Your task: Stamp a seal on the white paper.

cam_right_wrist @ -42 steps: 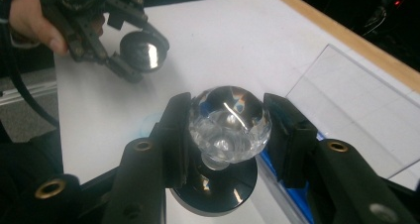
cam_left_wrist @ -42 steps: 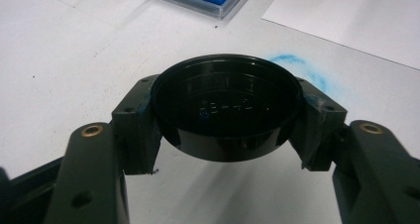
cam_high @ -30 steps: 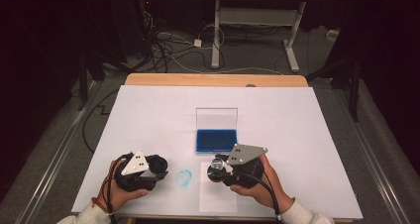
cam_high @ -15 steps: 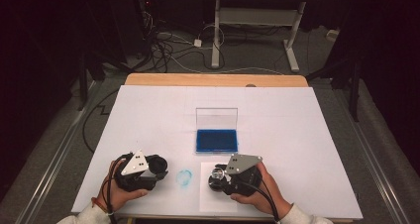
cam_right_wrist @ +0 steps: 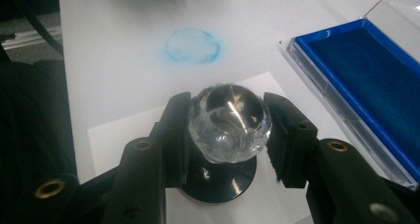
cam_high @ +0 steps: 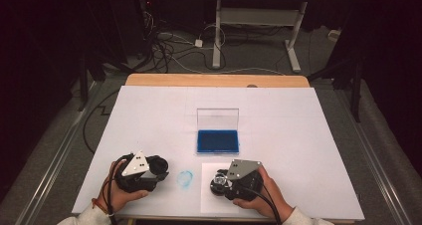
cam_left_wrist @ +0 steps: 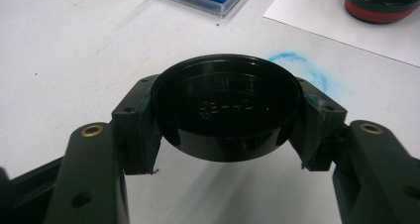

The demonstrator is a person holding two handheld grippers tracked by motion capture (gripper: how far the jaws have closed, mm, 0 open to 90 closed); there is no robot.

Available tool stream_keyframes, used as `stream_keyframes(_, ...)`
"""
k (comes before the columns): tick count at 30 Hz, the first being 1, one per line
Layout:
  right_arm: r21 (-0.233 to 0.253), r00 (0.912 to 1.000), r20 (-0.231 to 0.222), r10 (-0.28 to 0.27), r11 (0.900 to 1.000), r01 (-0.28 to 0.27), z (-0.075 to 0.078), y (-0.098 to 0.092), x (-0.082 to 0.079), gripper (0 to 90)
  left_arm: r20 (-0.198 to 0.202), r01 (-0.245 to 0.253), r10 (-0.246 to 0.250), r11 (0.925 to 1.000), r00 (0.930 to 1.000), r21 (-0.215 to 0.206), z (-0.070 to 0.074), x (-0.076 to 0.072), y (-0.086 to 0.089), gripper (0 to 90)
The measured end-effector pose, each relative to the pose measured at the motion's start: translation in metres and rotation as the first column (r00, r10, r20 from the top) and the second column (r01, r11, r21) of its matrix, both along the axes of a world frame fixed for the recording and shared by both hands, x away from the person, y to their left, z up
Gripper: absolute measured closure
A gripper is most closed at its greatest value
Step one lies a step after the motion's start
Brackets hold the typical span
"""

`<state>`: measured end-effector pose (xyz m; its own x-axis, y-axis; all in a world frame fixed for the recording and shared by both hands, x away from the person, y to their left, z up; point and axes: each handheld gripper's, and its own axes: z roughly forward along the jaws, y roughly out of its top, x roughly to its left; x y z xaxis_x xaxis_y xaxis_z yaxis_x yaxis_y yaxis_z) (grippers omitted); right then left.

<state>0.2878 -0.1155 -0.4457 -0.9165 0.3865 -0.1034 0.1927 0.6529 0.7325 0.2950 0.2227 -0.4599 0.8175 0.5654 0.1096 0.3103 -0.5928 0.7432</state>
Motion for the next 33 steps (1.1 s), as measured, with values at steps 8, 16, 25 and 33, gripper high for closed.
stream_keyframes(8,-0.042,0.9996,0.027,0.003,0.999,-0.002,0.0002,0.0028,-0.0050,57.1,0.000,-0.001,0.001,1.0000,1.0000,0.003,-0.0003,-0.0001,-0.0008,36.8)
stream_keyframes(16,-0.048,0.9997,0.024,-0.001,0.999,0.002,0.0004,0.0040,-0.0048,57.1,-0.002,-0.001,0.001,1.0000,1.0000,0.003,-0.0006,-0.0002,-0.0007,36.8)
stream_keyframes(25,-0.027,1.0000,0.004,-0.005,1.000,0.005,-0.0005,0.0022,-0.0030,57.0,-0.002,-0.001,0.001,1.0000,1.0000,0.005,-0.0007,0.0000,-0.0011,36.7)
stream_keyframes(33,-0.054,0.9996,0.029,0.000,0.999,0.001,0.0001,0.0049,-0.0055,57.1,-0.003,0.000,0.000,1.0000,1.0000,0.008,-0.0010,0.0000,-0.0012,36.7)
